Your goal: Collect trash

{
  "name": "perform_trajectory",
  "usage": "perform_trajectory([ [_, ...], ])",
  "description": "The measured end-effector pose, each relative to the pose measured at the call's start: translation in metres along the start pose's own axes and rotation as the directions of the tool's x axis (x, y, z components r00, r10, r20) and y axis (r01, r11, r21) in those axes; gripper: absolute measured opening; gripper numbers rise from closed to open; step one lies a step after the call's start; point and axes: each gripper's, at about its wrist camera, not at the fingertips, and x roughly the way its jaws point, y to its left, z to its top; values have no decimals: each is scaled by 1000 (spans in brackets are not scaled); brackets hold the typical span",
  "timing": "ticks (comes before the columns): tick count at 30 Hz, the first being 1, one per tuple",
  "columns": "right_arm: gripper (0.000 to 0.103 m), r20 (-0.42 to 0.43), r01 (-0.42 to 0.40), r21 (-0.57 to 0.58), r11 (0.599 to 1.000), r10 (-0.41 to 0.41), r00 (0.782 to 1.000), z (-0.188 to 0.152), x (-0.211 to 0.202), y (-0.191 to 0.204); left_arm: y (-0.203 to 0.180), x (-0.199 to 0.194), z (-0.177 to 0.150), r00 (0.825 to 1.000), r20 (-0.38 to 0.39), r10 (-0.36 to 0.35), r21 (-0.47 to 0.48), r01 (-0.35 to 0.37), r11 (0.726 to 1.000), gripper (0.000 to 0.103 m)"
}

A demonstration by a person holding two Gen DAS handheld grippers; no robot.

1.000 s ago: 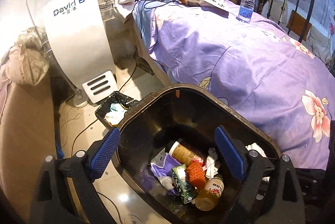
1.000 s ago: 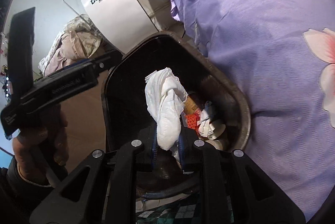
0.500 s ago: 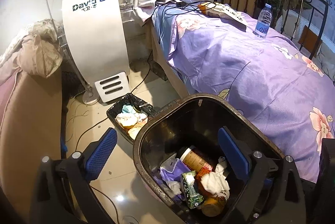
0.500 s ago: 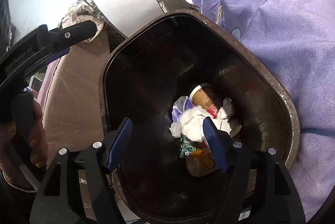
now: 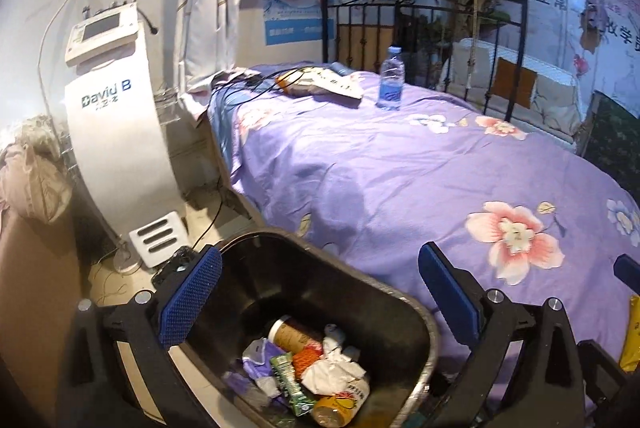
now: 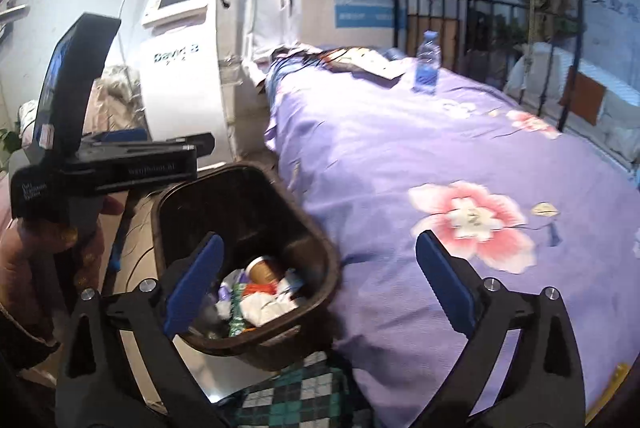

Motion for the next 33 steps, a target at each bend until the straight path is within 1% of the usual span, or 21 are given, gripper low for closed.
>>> perform_trajectory([
  [2,98,53,62,33,998,-64,997,1,-26,-17,-25,-15,1,998,49,-40,37,38,999,97],
  [3,97,77,108,55,993,-112,991,0,-41,-24,-37,-24,1,996,78,-48,56,44,997,97],
  [5,97,113,180,86,980,-189,975,-2,-61,-33,-58,-41,-3,989,138,-58,87,46,995,97],
  [7,98,148,244,127,961,-262,954,-4,-81,-40,-74,-56,-7,977,176,-120,115,100,988,97],
  [9,98,156,297,173,939,-324,933,-9,-98,-49,-84,-65,-9,967,164,-193,119,175,977,97],
  [11,98,150,337,211,917,-371,916,-17,-115,-59,-89,-70,-13,959,153,-239,105,225,969,97],
  [13,98,139,390,243,888,-429,892,-26,-128,-64,-95,-74,-19,955,148,-257,107,243,964,97],
  [14,98,135,404,257,878,-447,884,-31,-137,-66,-97,-76,-21,955,146,-258,115,242,963,97],
  [15,98,134,411,271,870,-457,879,-36,-144,-68,-100,-79,-24,954,146,-262,125,245,961,97],
  [19,98,142,421,285,861,-472,870,-48,-165,-60,-102,-91,-35,947,155,-281,136,261,956,97],
  [21,98,145,427,275,862,-476,867,-49,-166,-54,-99,-94,-35,949,161,-272,135,252,958,97],
  [24,98,172,425,266,865,-477,862,-47,-170,-48,-92,-94,-35,955,158,-249,104,235,966,97],
  [27,98,189,438,249,864,-487,853,-48,-175,-43,-88,-96,-37,955,156,-251,87,240,967,97],
  [30,98,199,426,253,869,-477,856,-48,-176,-42,-89,-98,-38,957,159,-245,96,232,968,97],
  [33,98,198,430,251,867,-481,854,-48,-176,-39,-90,-100,-40,955,163,-247,104,232,967,97],
])
